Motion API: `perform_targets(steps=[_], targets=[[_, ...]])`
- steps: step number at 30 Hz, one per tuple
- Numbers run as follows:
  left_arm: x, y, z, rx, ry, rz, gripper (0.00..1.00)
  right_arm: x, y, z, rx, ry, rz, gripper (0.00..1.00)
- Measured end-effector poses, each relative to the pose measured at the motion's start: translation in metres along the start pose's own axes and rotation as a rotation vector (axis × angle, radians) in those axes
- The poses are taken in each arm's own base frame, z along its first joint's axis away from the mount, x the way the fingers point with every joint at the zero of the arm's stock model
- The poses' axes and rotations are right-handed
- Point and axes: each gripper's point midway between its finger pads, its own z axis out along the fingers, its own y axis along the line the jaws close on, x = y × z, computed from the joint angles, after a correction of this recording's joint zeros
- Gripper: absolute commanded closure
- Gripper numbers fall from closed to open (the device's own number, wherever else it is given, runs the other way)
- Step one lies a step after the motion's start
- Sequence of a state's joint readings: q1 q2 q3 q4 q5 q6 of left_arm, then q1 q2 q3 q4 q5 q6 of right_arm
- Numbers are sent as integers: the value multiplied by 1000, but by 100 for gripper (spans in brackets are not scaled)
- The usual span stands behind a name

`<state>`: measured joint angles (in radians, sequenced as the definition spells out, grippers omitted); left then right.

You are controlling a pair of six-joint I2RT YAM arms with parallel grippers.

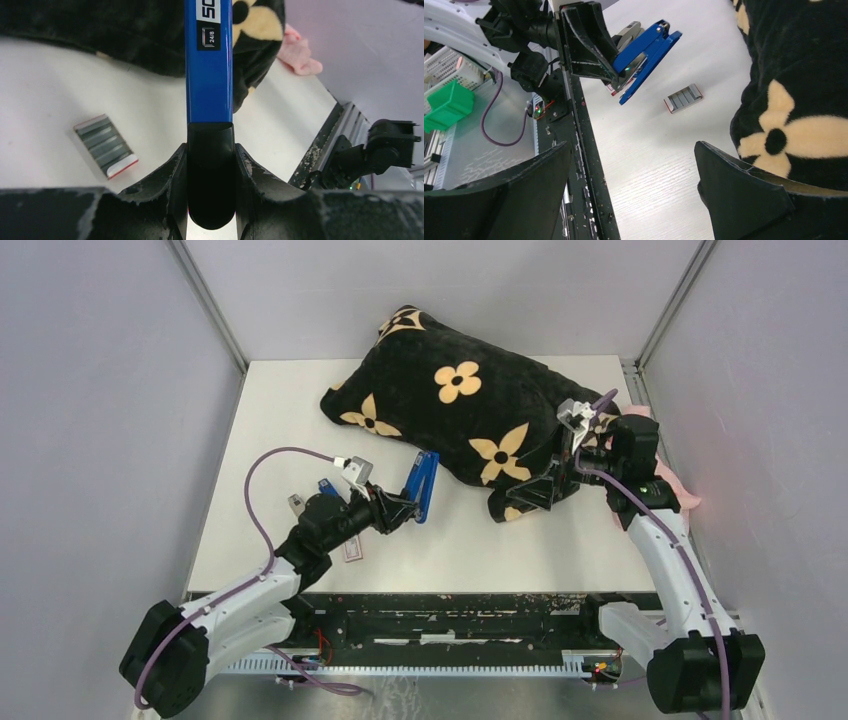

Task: Unload the staples from the stapler
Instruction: Pick up the stapler from the center of the board, then unload the staple at the center of the board.

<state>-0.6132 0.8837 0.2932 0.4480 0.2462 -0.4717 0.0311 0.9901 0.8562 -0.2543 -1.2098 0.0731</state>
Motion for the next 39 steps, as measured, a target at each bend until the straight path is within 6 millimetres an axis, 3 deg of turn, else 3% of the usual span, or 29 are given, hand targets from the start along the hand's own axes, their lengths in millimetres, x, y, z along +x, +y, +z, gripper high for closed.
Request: perform_targets(steps=[5,9,14,22,26,31,39], targets=[[-16,-16,11,97,-69,29,97,14,7,15,-71,50,-67,1],[-17,-25,25,167,-67,22,97,24,8,27,-117,82,-73,1],[-31,-45,39,287,-95,-10,97,20,9,43,-149,54,-68,1],[-66,-87,36,496,-209,-35,97,37,3,69,-154,26,83,0],[-76,-104,33,577,-233,-39,97,36,14,82,-200,27,98,1],[-77,-120,28,643,-236,-33,97,36,37,91,-273,36,79,8],[-76,-126,27,682,-231,-33,97,35,43,93,-294,34,70,24]])
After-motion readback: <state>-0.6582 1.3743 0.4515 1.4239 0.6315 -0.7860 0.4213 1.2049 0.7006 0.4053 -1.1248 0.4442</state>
